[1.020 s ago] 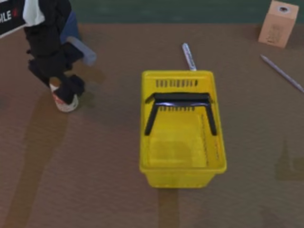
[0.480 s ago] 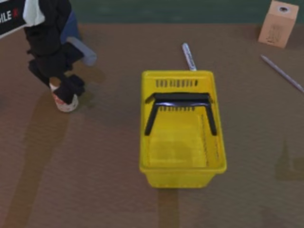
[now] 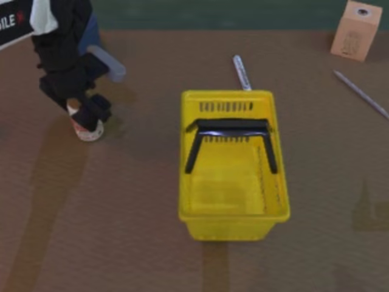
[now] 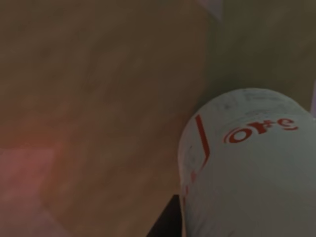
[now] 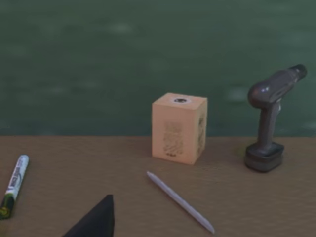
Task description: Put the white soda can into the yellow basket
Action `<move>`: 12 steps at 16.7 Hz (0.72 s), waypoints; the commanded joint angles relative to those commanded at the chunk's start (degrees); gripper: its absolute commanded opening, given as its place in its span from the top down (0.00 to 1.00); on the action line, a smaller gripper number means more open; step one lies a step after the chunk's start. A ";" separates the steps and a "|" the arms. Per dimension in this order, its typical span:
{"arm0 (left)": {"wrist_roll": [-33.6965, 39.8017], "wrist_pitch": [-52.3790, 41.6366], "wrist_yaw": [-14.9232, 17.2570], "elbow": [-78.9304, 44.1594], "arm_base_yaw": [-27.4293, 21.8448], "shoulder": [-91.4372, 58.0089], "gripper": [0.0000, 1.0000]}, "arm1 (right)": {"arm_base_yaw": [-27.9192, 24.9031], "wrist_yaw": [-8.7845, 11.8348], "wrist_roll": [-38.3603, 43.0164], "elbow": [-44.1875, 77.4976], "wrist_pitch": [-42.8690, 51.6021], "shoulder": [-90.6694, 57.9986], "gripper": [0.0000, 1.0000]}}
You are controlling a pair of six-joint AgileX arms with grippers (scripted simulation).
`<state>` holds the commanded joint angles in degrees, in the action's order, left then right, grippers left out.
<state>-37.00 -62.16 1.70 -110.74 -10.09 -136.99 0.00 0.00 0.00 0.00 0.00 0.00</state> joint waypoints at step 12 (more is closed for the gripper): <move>17.62 56.26 36.85 17.99 -4.76 5.89 1.00 | 0.00 0.00 0.00 0.00 0.00 0.00 0.00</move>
<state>-19.39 -5.90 38.56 -92.75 -14.84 -131.10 0.00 0.00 0.00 0.00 0.00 0.00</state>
